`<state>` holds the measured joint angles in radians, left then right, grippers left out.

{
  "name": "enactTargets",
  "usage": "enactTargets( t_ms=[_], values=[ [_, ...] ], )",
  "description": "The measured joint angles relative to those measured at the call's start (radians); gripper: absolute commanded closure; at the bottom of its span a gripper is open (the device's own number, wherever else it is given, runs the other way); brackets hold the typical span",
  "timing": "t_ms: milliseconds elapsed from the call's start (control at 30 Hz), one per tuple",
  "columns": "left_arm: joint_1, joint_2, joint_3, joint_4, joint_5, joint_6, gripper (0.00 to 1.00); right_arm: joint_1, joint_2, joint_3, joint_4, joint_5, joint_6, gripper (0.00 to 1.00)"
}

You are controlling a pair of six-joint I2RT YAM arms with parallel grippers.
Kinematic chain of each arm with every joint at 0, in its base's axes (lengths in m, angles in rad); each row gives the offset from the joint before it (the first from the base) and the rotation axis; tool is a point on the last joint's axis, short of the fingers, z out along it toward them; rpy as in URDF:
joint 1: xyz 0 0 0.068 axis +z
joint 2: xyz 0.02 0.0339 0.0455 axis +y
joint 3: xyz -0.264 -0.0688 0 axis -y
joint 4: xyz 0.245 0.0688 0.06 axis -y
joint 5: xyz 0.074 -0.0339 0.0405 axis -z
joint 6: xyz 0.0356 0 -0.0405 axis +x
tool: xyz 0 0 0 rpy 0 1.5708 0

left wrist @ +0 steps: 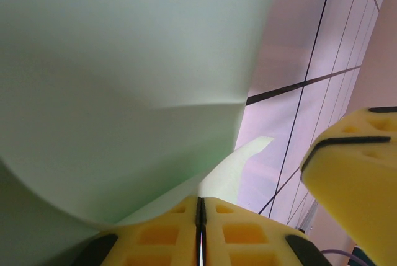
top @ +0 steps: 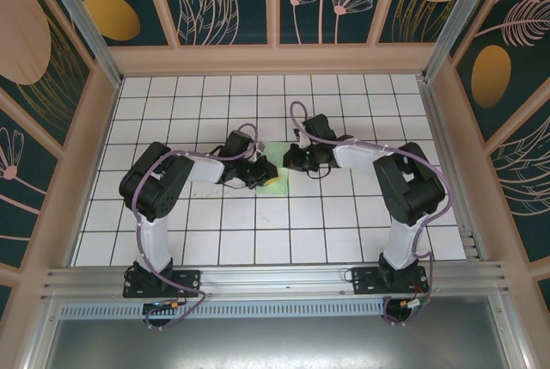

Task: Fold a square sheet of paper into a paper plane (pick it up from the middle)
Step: Fold the triangle a second time at the center of the table.

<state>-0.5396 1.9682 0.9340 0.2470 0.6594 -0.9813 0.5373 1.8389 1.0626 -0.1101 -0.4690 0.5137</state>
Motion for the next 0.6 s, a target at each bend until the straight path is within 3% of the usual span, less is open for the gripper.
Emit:
enactTargets(
  t_ms=[600],
  values=[
    [-0.003, -0.004, 0.0, 0.0, -0.006, -0.006, 0.87, 0.0, 0.094, 0.026, -0.023, 0.006, -0.019, 0.97]
  ],
)
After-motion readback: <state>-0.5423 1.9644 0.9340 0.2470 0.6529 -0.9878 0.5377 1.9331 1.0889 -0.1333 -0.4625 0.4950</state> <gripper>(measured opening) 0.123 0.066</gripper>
